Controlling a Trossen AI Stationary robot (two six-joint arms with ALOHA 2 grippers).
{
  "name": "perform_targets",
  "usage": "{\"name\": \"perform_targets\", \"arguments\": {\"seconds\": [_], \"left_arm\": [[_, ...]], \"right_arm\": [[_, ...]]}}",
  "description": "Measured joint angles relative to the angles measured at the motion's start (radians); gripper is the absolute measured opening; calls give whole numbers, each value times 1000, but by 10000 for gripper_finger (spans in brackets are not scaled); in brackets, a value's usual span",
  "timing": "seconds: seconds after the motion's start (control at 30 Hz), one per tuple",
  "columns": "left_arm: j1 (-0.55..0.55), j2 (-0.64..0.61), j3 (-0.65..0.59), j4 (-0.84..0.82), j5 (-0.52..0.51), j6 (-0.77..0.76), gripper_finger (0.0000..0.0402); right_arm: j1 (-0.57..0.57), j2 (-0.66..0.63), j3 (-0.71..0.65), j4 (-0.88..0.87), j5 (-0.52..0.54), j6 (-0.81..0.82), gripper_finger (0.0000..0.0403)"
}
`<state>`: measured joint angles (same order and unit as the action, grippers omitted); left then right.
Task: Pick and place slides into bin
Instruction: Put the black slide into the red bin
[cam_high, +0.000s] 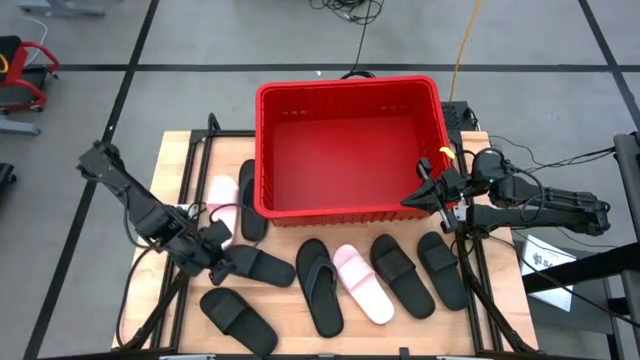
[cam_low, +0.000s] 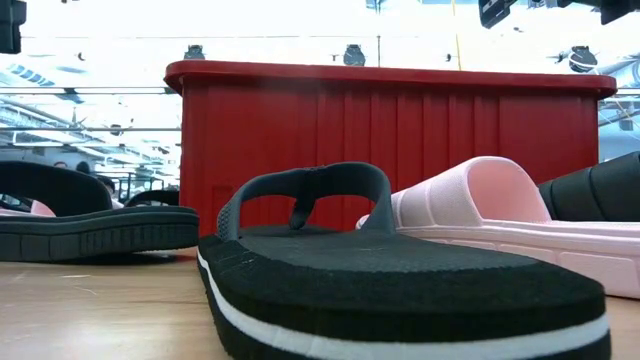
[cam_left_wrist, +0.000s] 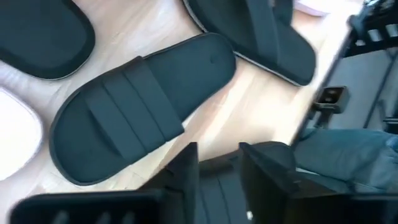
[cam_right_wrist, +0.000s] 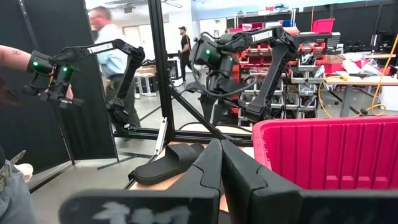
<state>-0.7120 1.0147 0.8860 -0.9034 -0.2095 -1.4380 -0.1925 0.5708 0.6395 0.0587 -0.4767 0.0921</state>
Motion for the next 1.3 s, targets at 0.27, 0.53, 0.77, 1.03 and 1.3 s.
{"name": "perform_targets", "arguments": {"seconds": [0.27, 0.53, 0.77, 1.03, 1.3], "left_arm": [[35, 93, -1, -118, 110, -154, 174], [76, 98, -8, -113, 60, -149, 162], [77, 96, -131, -29, 105, -201, 157], [79, 64, -266, 133, 139, -196, 157], [79, -67, -393, 221, 104, -196, 156]], "right_arm": [[0, 0, 0, 0, 0, 0, 0], [0, 0, 0, 0, 0, 0, 0], [0, 0, 0, 0, 0, 0, 0], [0, 0, 0, 0, 0, 0, 0], [0, 0, 0, 1, 0, 0, 0]]}}
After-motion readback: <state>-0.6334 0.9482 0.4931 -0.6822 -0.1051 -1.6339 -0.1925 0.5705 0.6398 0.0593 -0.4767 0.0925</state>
